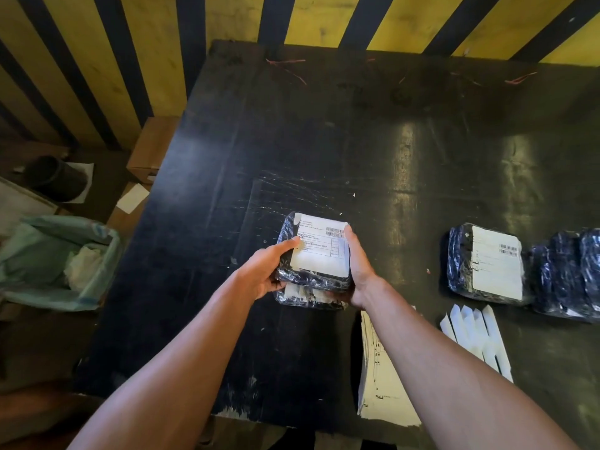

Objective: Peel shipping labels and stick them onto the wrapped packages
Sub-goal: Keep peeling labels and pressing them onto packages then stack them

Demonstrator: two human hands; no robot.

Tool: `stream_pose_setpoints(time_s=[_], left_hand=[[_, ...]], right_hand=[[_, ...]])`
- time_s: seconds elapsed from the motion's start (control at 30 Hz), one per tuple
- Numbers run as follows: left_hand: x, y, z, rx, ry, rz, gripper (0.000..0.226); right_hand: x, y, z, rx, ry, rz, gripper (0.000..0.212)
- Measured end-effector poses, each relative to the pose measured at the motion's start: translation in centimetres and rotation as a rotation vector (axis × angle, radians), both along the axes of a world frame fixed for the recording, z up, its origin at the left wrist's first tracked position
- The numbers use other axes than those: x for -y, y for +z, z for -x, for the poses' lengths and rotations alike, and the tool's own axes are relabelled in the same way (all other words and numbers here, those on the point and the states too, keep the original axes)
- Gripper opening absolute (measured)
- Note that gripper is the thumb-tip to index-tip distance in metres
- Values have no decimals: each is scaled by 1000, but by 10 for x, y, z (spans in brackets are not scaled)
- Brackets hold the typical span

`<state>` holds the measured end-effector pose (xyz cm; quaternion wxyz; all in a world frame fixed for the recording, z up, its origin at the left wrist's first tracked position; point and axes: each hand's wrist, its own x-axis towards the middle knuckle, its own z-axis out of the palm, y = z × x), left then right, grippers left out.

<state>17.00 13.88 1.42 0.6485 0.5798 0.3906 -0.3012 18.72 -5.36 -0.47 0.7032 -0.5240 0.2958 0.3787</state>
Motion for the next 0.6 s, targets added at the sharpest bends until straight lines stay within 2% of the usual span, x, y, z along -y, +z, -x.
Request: stream_pose_setpoints(time_s=[0.1,0.2,0.3,0.37,0.47,0.6], left_hand=[[1,10,-5,15,6,-4,38],[-5,24,-20,42,33,9,36],[-7,34,-28,58,-25,-23,38],[-6,38,-26,69,-31,-34,41],[-10,51,-27,108,11,21,40],[-19,87,-43,259,67,81,41]], right_hand=[[4,2,1,-15,4,-12,96],[11,-1,2,-79,72,-9,127],[15,-6,-1,-120,129,-37,145],[15,-6,-2,-135,153,-51,149],[15,-4,0,-120,108,-11,139],[13,3,0,-159,62,6,135]])
